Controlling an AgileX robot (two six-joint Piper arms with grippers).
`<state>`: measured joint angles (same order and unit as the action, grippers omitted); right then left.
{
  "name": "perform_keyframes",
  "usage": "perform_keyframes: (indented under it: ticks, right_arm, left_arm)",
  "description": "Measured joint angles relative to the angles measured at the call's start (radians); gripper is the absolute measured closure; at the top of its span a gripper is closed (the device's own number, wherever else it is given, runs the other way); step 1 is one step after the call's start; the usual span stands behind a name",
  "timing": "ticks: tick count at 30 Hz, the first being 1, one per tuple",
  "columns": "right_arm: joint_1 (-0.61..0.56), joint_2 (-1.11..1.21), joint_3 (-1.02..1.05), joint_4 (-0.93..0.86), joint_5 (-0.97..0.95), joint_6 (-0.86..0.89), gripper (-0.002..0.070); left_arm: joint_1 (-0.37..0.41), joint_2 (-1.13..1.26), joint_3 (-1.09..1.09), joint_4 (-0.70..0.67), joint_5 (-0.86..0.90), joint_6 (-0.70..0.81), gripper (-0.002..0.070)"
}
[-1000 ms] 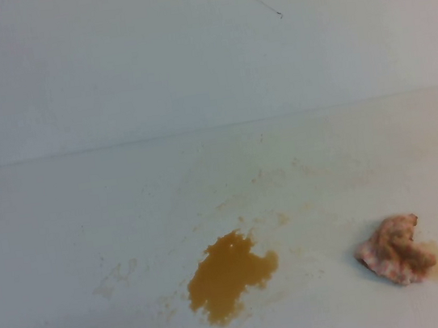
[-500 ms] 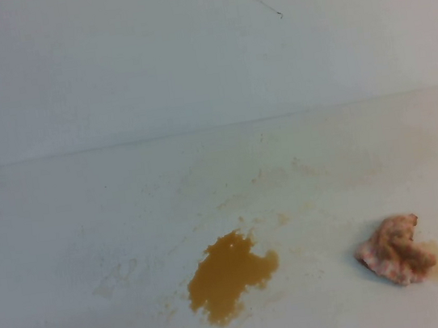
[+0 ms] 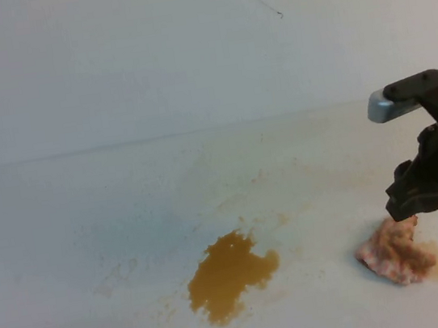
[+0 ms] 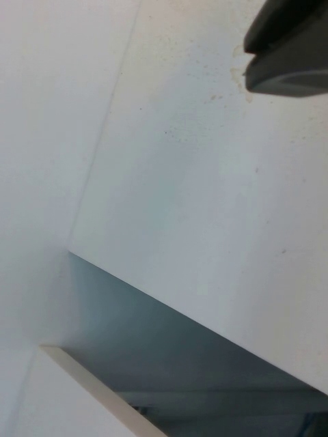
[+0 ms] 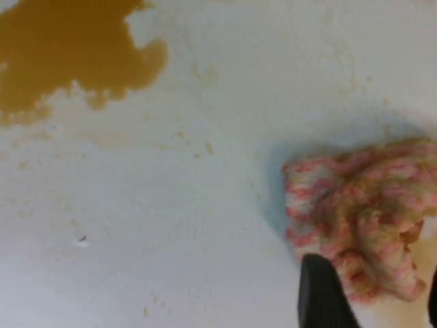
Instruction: Wipe the table
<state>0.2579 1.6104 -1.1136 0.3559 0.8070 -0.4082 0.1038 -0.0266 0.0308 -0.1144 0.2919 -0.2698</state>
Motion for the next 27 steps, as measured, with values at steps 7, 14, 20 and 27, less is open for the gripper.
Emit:
perform_keyframes:
  ticks: [7,14,20,27]
  right_arm:
    - [0.009,0.157,-0.057,-0.072,0.004,0.079,0.0348]
    - [0.009,0.273,-0.083,-0.077,0.013,0.085,0.0350]
    - [0.009,0.316,-0.092,-0.084,0.014,0.085,0.0472]
    - [0.009,0.323,-0.116,-0.095,0.042,0.069,0.0649]
  left_arm:
    - [0.000,0.000,0.000,0.000,0.000,0.000,0.0675]
    - [0.000,0.000,0.000,0.000,0.000,0.000,0.0675]
    - [0.000,0.000,0.000,0.000,0.000,0.000,0.0675]
    - [0.000,0.000,0.000,0.000,0.000,0.000,0.0675]
